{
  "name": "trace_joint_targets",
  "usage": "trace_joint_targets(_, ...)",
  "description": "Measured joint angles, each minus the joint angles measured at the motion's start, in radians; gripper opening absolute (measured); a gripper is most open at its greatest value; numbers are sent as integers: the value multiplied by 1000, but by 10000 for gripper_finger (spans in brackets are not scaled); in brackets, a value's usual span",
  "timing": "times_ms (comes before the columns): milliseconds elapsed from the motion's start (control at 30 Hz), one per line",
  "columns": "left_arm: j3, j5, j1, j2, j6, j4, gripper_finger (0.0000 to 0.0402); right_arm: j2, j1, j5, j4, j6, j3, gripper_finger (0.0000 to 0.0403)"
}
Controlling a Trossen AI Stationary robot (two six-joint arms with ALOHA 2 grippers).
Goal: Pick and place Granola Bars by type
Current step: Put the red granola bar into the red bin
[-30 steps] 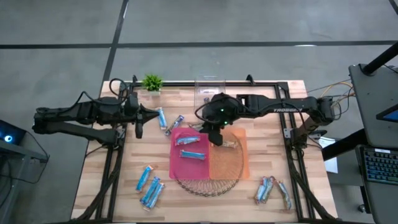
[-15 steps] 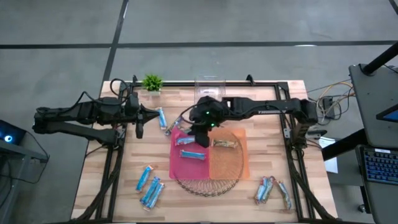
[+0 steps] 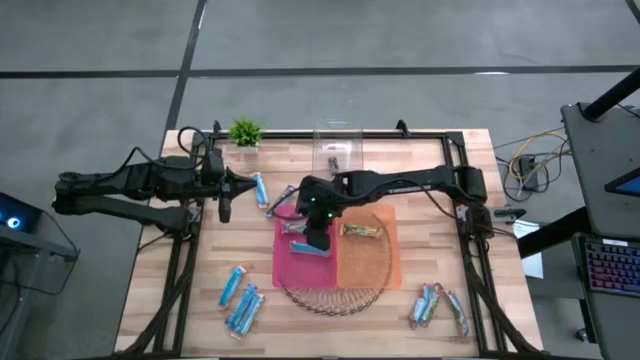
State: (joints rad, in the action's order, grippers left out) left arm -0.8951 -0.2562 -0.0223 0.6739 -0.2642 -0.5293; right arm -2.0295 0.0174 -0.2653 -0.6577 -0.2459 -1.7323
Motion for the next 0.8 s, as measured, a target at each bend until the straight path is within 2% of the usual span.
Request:
trace_joint_targets(267, 0, 0, 0, 2, 0, -5, 0, -77, 0, 0, -51, 42, -25, 54)
trace_joint_targets(800, 0, 0, 1, 2, 0, -6, 0, -80, 2, 2, -106, 144, -27, 54)
